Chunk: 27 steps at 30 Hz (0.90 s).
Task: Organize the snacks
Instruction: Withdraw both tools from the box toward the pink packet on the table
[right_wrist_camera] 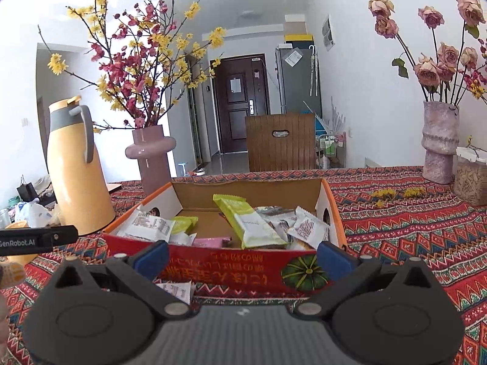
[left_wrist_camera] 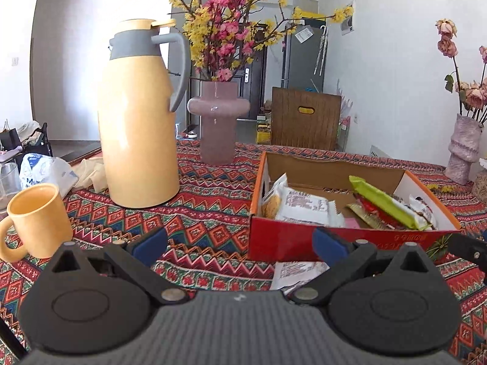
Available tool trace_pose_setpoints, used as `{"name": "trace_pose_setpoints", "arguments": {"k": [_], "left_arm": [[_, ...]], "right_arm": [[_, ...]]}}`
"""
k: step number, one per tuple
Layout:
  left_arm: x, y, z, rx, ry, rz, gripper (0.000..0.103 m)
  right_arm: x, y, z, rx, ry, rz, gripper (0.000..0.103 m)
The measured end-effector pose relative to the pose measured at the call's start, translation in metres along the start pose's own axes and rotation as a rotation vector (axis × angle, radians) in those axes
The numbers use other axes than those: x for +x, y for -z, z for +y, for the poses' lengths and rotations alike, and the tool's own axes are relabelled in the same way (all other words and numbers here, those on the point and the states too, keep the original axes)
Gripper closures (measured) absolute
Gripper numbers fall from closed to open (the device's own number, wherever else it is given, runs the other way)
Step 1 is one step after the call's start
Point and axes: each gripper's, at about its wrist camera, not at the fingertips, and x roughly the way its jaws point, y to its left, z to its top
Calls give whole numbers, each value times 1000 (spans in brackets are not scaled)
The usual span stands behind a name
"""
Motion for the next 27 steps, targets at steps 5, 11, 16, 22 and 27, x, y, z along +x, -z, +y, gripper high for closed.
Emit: {"name": "trace_pose_setpoints", "arguments": {"k": [5,11,16,22,27], "left_arm": [[8,19,11,5,-5,48,0],[20,40,17,-22,-14,70,0],[18,41,23,-63,0,53,0],[18,40,22,-62,6,56,0],[17,41,21,-55,6,52,0]], "right_arm": [[6,16,-4,11,17,63,0],[18,32,-6,25,31,120,0],[28,39,-10,43,43,153,0],[32,41,-10,46,41,162,0],[30,40,-10,54,57,161,0]]}}
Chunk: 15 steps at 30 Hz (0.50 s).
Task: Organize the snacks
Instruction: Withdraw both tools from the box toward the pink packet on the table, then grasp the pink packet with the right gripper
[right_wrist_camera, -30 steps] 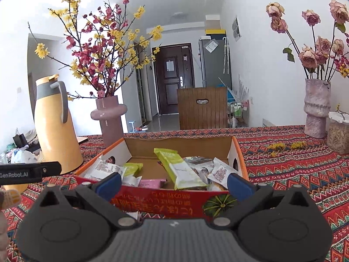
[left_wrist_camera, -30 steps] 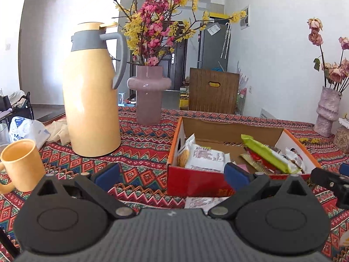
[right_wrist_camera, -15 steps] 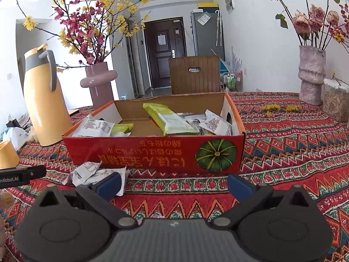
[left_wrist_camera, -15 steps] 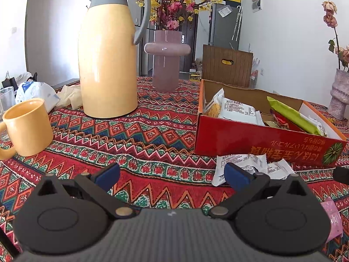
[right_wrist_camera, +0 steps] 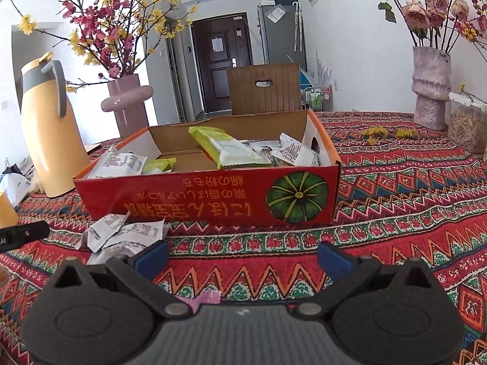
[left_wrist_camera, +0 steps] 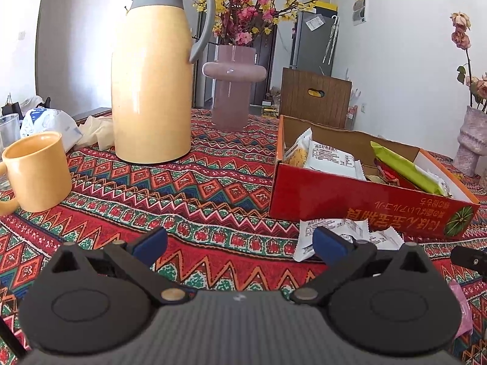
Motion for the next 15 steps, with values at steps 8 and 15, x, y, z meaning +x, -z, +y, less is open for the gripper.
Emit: {"name": "trace_pose_setpoints", "arguments": {"k": [8,15], "left_arm": [[1,0,0,1,8,5,0],[1,0,1,-8,17,8,0]], "right_arm": [[-4,7,11,-53,-28,56,0],[-8,10,29,-78,-82,88,0]]}}
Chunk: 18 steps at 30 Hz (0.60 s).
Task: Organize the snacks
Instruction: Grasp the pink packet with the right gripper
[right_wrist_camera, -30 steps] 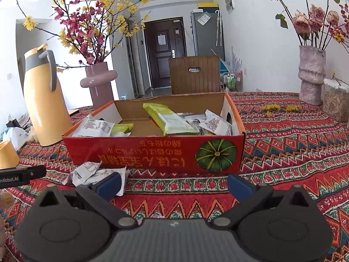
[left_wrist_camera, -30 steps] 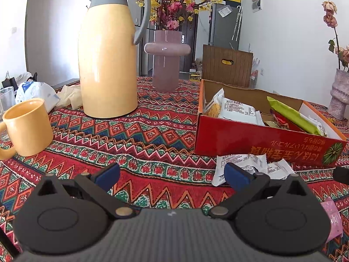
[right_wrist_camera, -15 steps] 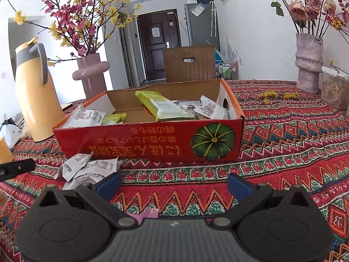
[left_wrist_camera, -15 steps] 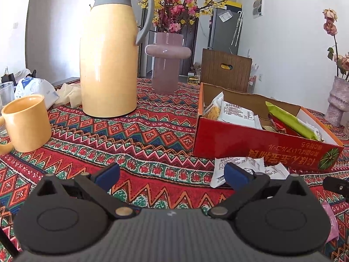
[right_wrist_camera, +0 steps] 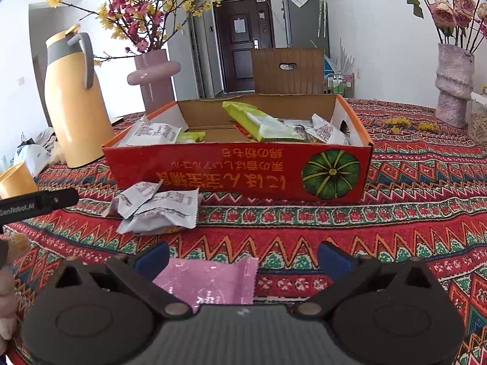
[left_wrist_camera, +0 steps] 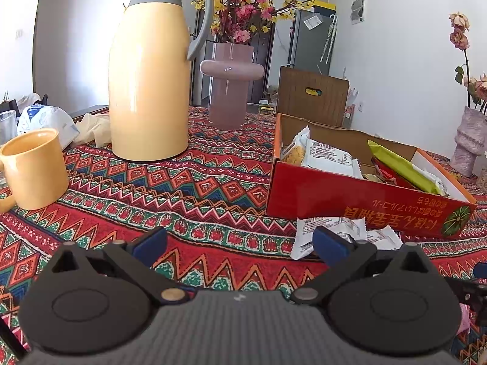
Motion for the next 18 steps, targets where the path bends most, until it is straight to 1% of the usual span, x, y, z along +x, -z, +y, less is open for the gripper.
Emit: {"name": "trace_pose_setpoints", "arguments": {"k": [3,6,10,18], "left_arm": [[-1,0,1,-5,6,-1,0],[-1,0,2,-8,13,-1,0],[-2,0,1,-7,23,-2,0],[-3,1,1,-7,34,-3,0]], "right_arm": [[0,1,11,-20,-13,18,0],[3,4,20,-39,-3,44,0],[10,7,24,-32,8,89,0],[18,10,31,-48,10,125,0]]}}
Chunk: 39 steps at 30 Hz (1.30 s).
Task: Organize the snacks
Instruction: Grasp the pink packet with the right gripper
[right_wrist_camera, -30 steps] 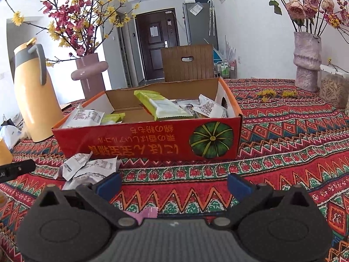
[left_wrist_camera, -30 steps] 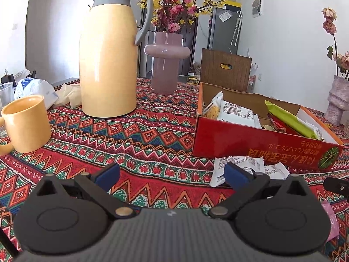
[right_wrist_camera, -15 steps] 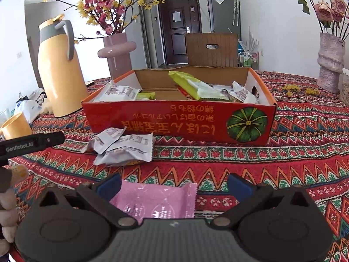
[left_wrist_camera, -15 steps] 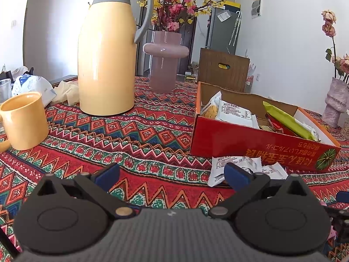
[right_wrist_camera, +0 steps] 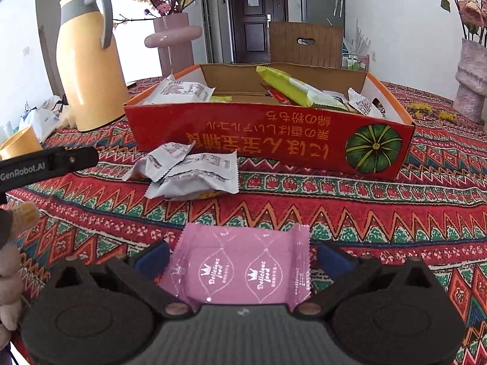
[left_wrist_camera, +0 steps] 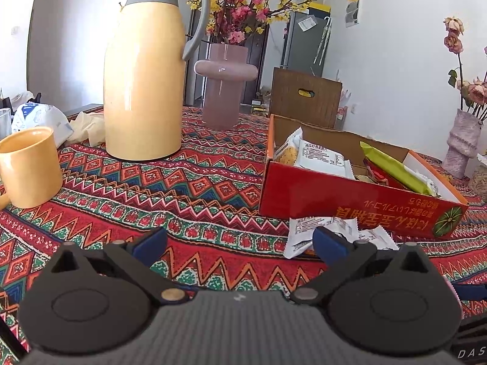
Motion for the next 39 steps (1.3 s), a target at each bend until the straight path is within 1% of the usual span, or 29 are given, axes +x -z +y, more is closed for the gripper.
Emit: {"name": "trace_pose_setpoints", "arguments": {"k": [6,19,20,21,22,24,27,28,33,39], "left_arm": [[0,0,0,-1,-2,0,0],[0,0,1,-8,-11,3,0],[0,0,1,-8,-10,4,0],[0,0,1,-7,-10,4,0],[0,0,1,-6,-10,5,0],[0,0,1,-6,-10,6,0],[0,0,1,-5,-11,6,0],[1,0,0,-4,-13,7,0],[2,1,0,-1,-20,13,0],[3,0,-1,1,-27,21,0]], "right_arm": [[4,2,9,-49,43,-2,0],[4,1,6,-54,27,3,0],[3,2,5,-52,28,-1,2],[1,2,5,-53,28,-8,8],[-2,3,4,-54,28,-12,11],[-6,5,2,-54,23,-24,23],[-13,5,-2,-54,23,-48,36],[-15,5,-3,-52,27,-55,38],[-23,2,-18,-18,48,-106,38],[-27,-5,-44,29,99,-164,38]]}}
